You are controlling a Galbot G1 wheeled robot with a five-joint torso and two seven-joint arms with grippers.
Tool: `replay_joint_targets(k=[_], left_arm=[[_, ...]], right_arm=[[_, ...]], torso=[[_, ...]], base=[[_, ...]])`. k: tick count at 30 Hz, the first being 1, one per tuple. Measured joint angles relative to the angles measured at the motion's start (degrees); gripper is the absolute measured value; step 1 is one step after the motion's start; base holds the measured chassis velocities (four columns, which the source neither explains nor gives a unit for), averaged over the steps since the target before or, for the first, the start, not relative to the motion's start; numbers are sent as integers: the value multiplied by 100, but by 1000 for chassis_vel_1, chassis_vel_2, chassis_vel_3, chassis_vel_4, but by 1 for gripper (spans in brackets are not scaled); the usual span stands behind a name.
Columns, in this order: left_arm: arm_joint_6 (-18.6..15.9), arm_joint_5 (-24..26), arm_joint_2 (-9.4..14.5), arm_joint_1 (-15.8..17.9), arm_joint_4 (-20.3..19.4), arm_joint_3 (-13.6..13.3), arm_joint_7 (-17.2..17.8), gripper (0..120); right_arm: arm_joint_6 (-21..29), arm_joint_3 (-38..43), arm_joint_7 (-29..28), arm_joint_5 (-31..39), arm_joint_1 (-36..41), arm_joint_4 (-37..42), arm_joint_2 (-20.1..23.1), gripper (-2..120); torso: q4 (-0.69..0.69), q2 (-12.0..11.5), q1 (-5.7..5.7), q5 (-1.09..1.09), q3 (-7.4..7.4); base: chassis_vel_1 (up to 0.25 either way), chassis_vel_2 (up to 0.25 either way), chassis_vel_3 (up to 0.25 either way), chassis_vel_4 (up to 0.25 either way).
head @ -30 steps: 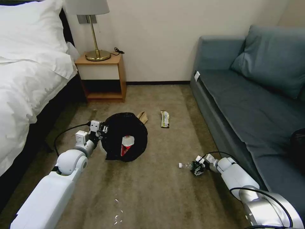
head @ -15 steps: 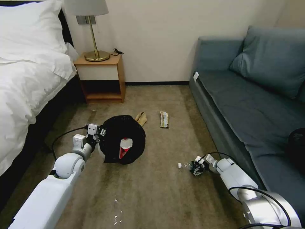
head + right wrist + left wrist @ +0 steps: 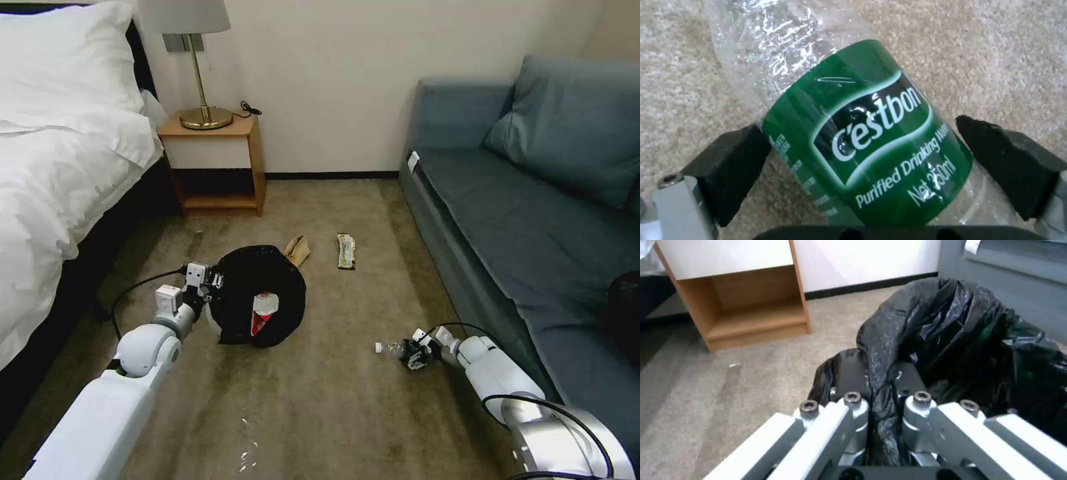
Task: Pick up the trash bin, then pick up the garbage on the floor and place it into the trash bin.
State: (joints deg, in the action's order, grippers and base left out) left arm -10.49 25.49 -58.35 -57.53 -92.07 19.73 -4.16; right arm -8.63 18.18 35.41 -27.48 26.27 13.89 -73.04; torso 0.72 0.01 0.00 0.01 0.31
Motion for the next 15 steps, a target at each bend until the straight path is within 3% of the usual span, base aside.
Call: replay_joint_targets(k=[6,15], left_arm=[[33,-4,-14,12,69,-1,-7,4],[147,-3,-51,48,303,-4,-74,4]], right_arm=[[-48,19,35,150,72,146,-34,96],[-73,-8,98,309,117,272,-168,75]], torso=[[4,-1,0,-3,2],[-1,-2,1,-3,3]], base=[[0,0,0,0],[-4,-15,-5,-1]])
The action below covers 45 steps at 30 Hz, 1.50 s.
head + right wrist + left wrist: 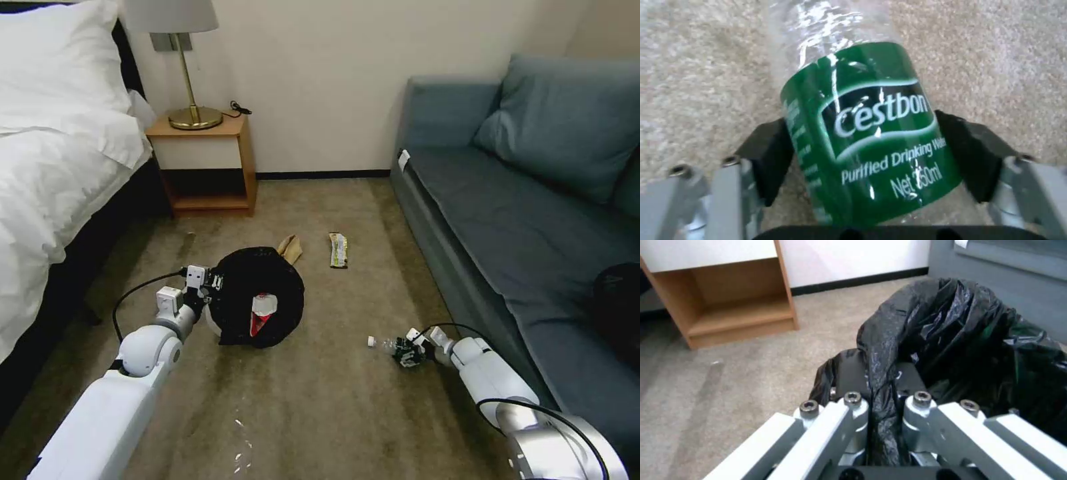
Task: Pick up the trash bin, then pick up the garbage on the floor and place it into the trash bin.
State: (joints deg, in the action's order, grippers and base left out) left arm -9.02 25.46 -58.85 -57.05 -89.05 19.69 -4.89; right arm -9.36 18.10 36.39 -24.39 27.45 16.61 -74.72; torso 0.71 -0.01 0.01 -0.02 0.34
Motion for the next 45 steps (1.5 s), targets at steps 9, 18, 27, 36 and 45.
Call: replay_joint_targets(k=[9,18,27,36,45], left_arm=[[32,46,25,114,139,-10,-6,4],[32,55,5,210,226,-65,-14,4],[32,49,-16,258,275,-100,-15,4],[32,29,-75,325,410,-114,-12,4],[24,39,-143,498,506,-149,-4,4]], right_arm=[[-5,-27,62,37,-41,2,-9,54],[24,-37,72,170,53,307,154,33],[33,-41,143,295,180,671,331,22],[-8,-45,263,485,380,1201,644,22],[-400,124,519,667,414,1772,890,22]], torso=[[-3,0,0,5,-1],[-17,-5,2,14,3],[-2,-5,2,6,-1],[-1,-4,1,2,-2],[-2,-4,1,5,-2]], base=[[0,0,0,0],[10,24,21,8],[2,13,2,0],[0,0,0,0],[0,0,0,0]])
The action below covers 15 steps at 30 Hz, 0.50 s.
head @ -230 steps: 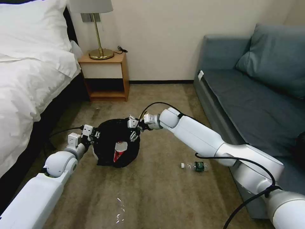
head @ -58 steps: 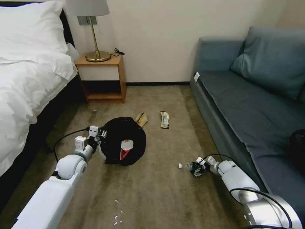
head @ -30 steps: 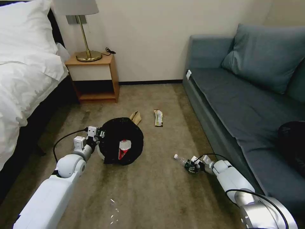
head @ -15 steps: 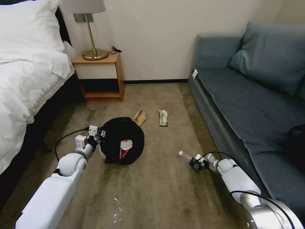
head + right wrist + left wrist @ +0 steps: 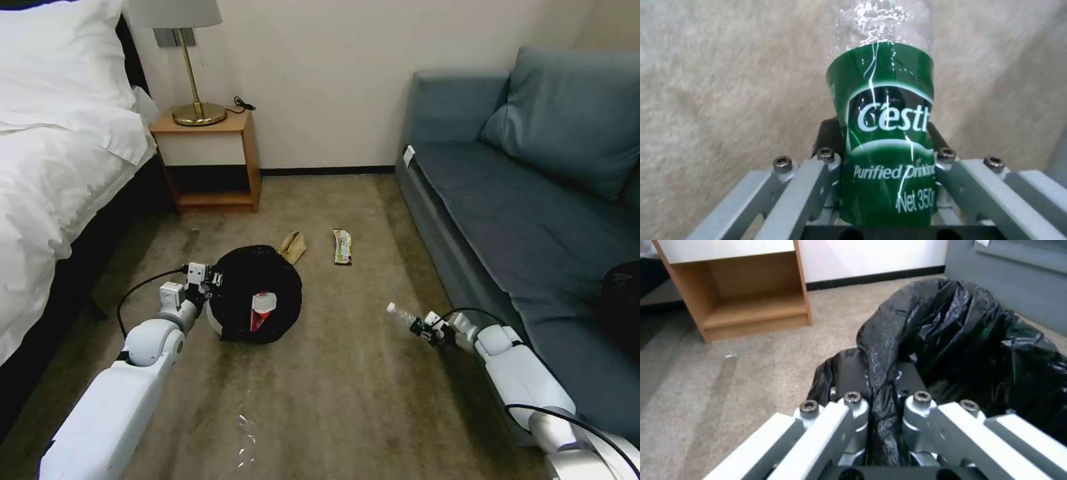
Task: Pick up the trash bin, then pick up the garbage on the floor and place it into the trash bin.
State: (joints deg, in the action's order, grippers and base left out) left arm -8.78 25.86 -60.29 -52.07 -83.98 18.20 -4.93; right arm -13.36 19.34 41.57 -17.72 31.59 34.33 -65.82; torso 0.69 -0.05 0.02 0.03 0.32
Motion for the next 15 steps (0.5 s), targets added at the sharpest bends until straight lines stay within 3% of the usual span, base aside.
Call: replay_joint_targets(k=[9,15], left_arm=[[-4,55,-77,106,72,1,3,4],[26,215,-117,137,79,73,1,4]], right_arm=[[-75,-141,69,400,-172,543,134,22],[-49,-677,176,1781,-401,1195,44,22]], torso=[[1,1,0,-4,0],[1,1,0,-5,0]], base=[[0,0,0,0],[0,0,0,0]])
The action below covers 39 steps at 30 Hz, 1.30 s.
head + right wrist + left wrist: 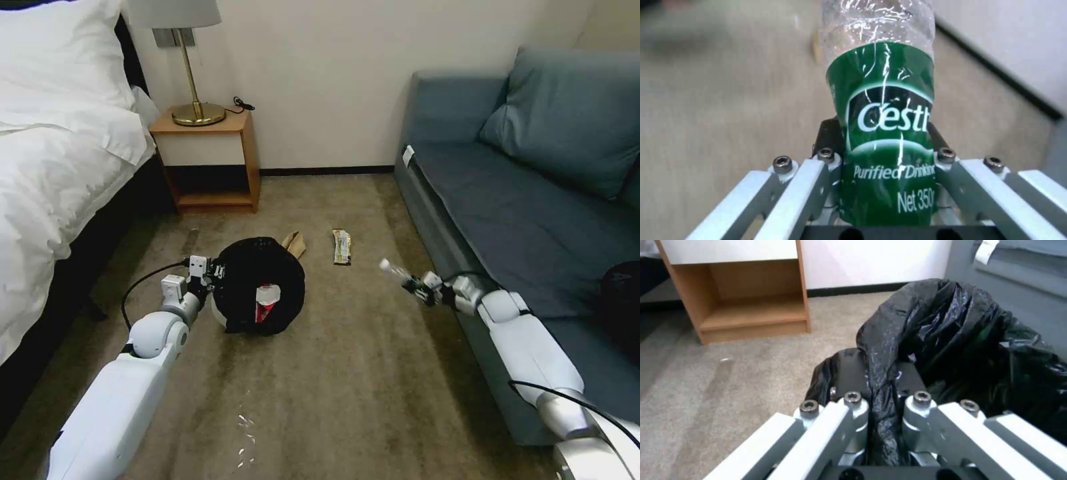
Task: Pick up the trash bin, then pick up the garbage on the floor and place it into the trash bin.
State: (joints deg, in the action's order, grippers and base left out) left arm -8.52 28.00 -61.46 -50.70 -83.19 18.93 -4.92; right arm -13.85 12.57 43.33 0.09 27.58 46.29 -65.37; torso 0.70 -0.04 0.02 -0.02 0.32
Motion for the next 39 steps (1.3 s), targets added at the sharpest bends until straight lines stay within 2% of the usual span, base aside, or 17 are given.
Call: replay_joint_targets(k=[5,8,12,15,19,26,33,39], left_arm=[[26,54,-10,12,-2,46,-17,4],[73,113,-20,-43,-43,196,-41,4],[101,118,-62,-46,-27,260,-47,4],[138,120,-81,-90,-23,375,-63,4],[184,121,-91,-129,13,487,-67,4],[295,98,-119,-86,225,512,-104,4],[396,47,-142,-45,452,539,-127,4],[397,28,-170,-8,457,537,-141,4]], right_arm=[[98,-261,41,444,-152,287,-210,22],[227,-679,34,866,-473,488,-611,22],[307,-846,5,1017,-675,602,-886,22],[377,-1087,-63,1095,-955,583,-1196,22],[383,-1324,-98,1148,-1218,450,-1487,22],[384,-1727,-149,1237,-1250,431,-1661,22],[348,-2045,-171,1281,-1060,472,-1720,22],[320,-2318,-289,1291,-856,449,-1938,21]], torso=[[1,0,0,0,0],[-2,0,0,2,0],[-5,0,0,0,0],[1,0,0,1,0],[-3,0,0,0,0],[1,0,0,1,0],[-1,0,0,2,0],[0,0,0,2,0]], base=[[0,0,0,0],[0,0,0,0],[0,0,0,0],[0,0,0,0],[0,0,0,0],[0,0,0,0],[0,0,0,0],[0,0,0,0]])
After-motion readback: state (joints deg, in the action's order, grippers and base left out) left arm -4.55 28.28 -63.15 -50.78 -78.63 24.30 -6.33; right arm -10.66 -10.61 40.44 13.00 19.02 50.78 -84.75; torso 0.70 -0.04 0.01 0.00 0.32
